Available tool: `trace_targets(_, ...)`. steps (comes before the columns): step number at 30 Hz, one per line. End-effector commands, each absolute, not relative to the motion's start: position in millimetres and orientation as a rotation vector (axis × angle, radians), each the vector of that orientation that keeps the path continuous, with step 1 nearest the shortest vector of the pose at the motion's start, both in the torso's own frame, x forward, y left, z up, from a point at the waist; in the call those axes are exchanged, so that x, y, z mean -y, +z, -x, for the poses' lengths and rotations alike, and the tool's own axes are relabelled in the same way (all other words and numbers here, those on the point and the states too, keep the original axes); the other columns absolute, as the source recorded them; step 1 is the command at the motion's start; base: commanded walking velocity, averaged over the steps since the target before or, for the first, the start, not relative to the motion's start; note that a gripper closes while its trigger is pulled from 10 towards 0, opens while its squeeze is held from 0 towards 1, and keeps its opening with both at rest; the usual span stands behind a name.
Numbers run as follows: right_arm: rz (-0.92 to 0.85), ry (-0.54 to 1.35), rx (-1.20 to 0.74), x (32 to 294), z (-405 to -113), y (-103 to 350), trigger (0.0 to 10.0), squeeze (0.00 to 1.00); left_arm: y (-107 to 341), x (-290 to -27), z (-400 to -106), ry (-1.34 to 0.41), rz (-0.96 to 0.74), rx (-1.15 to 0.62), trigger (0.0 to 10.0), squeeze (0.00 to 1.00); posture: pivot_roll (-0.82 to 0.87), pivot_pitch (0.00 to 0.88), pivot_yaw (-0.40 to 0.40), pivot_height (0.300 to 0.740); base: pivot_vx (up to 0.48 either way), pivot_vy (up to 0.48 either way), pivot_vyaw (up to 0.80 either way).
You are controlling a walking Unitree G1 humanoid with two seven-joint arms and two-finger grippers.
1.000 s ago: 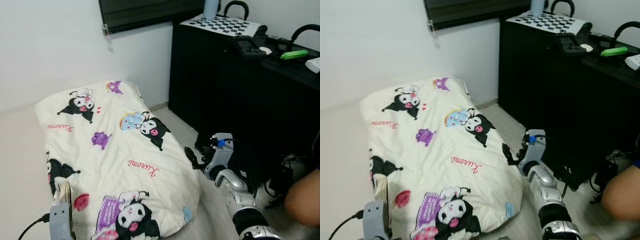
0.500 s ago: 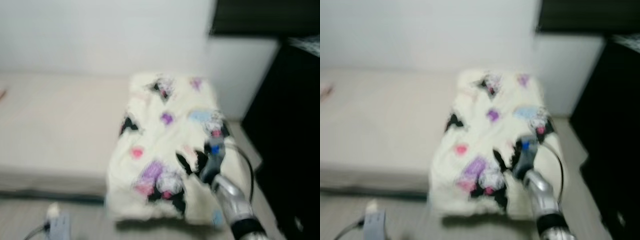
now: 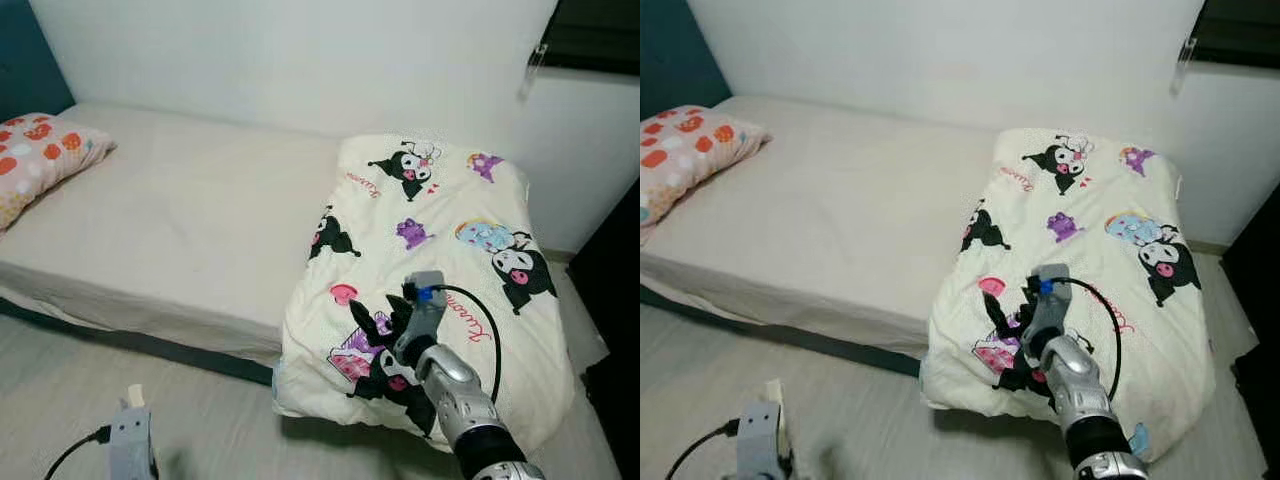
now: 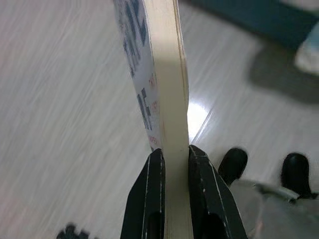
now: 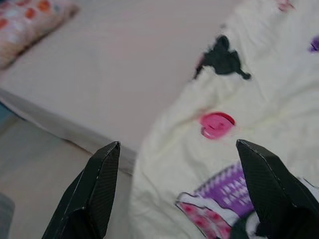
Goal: Clean up the room
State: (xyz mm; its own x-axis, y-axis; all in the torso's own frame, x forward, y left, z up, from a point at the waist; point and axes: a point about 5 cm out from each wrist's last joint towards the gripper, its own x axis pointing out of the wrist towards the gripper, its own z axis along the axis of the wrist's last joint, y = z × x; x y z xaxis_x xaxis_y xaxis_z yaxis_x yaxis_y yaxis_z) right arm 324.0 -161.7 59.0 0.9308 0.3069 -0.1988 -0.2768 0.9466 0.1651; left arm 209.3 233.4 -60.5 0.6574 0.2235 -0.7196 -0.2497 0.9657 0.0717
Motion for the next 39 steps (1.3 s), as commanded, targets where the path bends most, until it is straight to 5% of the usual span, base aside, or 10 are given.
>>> trace_targets(1,-0.135,0.269,-0.251,167.3,-319.2,50.0,10.0,0.0,-51.4,-221.1,-226.6,0.192,0.009,-0.733,10.0,0.0,-0.18,0.083,-0.02,0.74,0.0,0.0,0.0)
trace_targets(14,-0.249,0.357,-0.13,160.2,-326.2,73.1,10.0,0.0,26.5,-208.4,-310.4,0.007,0.226,-0.313,10.0,0.0,-0.17,0.095,-0.024,0.74,0.0,0.0,0.61)
trace_targets(15,-0.301,0.382,-0.076,156.3,-329.5,83.4,10.0,0.0,62.0,-209.2,-336.7,-0.018,0.26,-0.192,10.0,0.0,-0.17,0.091,-0.012,0.74,0.0,0.0,0.78)
trace_targets(19,-0.377,0.367,-0.012,157.3,-333.8,95.4,10.0,0.0,94.7,-198.7,-356.4,-0.077,0.287,-0.071,10.0,0.0,-0.17,0.094,-0.008,0.74,0.0,0.0,0.78)
trace_targets(24,-0.465,0.383,0.05,156.6,-336.1,107.9,10.0,0.0,118.3,-186.2,-365.8,-0.143,0.382,0.048,10.0,0.0,-0.18,0.094,-0.005,0.74,0.0,0.0,0.78)
trace_targets(30,-0.672,0.481,0.172,148.0,-337.0,136.7,10.0,0.0,159.5,-183.9,-376.8,-0.162,0.718,0.273,10.0,0.0,-0.18,0.096,-0.012,0.74,0.0,0.0,0.77)
trace_targets(39,-0.946,0.584,0.257,137.6,-333.7,159.7,10.0,0.0,192.9,-176.9,-377.4,-0.259,0.895,0.445,10.0,0.0,-0.18,0.103,-0.013,0.74,0.0,0.0,0.37)
